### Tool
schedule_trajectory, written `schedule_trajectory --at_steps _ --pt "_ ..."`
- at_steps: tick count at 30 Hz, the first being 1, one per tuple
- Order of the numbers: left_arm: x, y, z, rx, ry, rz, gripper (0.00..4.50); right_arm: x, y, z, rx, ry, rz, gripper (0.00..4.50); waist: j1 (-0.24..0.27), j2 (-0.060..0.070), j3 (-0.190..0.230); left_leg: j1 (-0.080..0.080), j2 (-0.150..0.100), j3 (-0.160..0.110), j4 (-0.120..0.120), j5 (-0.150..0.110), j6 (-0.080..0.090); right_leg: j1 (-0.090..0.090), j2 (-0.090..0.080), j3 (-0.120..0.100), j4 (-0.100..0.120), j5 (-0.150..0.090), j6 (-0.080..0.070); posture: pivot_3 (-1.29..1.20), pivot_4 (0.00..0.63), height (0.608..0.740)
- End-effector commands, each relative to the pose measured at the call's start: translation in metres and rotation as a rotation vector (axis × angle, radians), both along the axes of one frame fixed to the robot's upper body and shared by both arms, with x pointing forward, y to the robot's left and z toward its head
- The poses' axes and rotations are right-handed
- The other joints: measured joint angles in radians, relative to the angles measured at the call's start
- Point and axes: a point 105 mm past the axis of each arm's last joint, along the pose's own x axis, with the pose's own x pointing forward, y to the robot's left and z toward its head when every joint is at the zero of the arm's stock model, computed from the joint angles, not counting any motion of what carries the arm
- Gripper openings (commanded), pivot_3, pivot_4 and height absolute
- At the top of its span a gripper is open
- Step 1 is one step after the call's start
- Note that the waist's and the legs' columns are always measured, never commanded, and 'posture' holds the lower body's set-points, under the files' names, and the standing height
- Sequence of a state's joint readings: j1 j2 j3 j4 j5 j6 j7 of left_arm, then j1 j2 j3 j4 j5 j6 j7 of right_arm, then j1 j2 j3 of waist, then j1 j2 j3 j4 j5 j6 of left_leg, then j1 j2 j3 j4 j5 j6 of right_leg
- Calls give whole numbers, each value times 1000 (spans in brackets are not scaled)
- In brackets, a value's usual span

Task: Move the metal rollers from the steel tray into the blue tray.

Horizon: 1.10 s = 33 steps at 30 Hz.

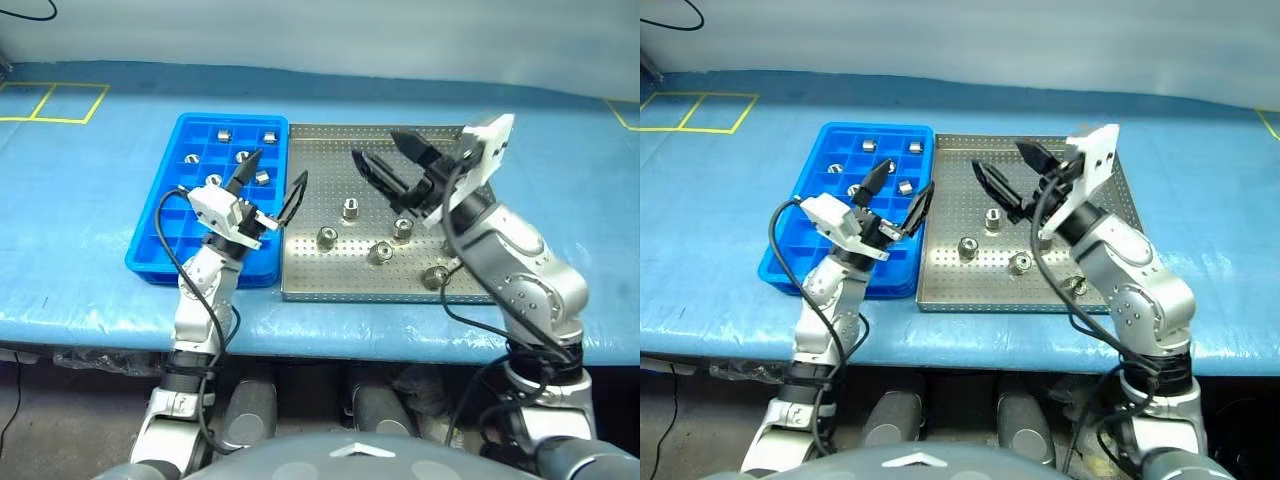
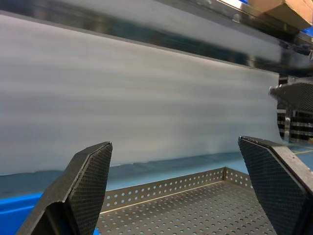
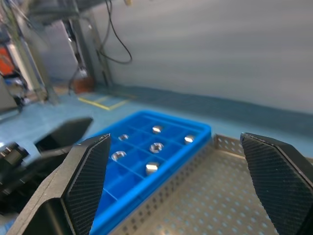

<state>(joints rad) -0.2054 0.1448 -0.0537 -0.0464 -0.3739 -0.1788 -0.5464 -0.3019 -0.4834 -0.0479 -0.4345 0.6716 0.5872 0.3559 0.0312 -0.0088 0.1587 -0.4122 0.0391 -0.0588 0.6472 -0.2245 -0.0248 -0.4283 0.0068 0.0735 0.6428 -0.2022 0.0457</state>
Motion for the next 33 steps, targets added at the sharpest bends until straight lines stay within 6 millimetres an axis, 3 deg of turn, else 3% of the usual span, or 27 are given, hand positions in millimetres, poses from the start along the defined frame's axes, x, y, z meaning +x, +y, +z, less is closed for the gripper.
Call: schedule_trajectory --at_steps 1,4,10,16,22,33 --pt "-13 -10 6 48 0 -109 4500 -4 -12 -15 -116 22 -31 4481 0 0 0 0 0 0 0 0 0 0 0 0 0 0 0 151 150 740" --pt "-19 -18 -2 129 51 -167 4500 -15 -20 -38 -173 105 2 4481 0 0 0 0 0 0 1 0 0 0 0 0 0 0 0 147 150 740" --pt "-28 -23 -23 267 158 -254 4500 -27 -40 -61 -178 204 -35 4481 -6 0 0 1 0 1 2 0 0 0 0 1 0 0 0 132 150 740" --pt "-32 -24 -34 292 215 -272 4500 -39 -45 -65 -135 218 -54 4481 -8 0 0 0 0 1 2 0 0 0 0 1 0 0 0 103 150 740" --pt "-7 -21 -29 295 225 -167 4500 -38 -44 -64 -122 209 -86 4481 -12 0 0 0 1 1 3 0 0 0 1 1 0 0 0 73 150 740" --pt "29 -52 -33 504 316 -151 4500 -44 -41 -72 -86 219 -122 4481 -35 0 0 0 -1 1 3 0 0 0 0 3 0 1 2 16 150 740"
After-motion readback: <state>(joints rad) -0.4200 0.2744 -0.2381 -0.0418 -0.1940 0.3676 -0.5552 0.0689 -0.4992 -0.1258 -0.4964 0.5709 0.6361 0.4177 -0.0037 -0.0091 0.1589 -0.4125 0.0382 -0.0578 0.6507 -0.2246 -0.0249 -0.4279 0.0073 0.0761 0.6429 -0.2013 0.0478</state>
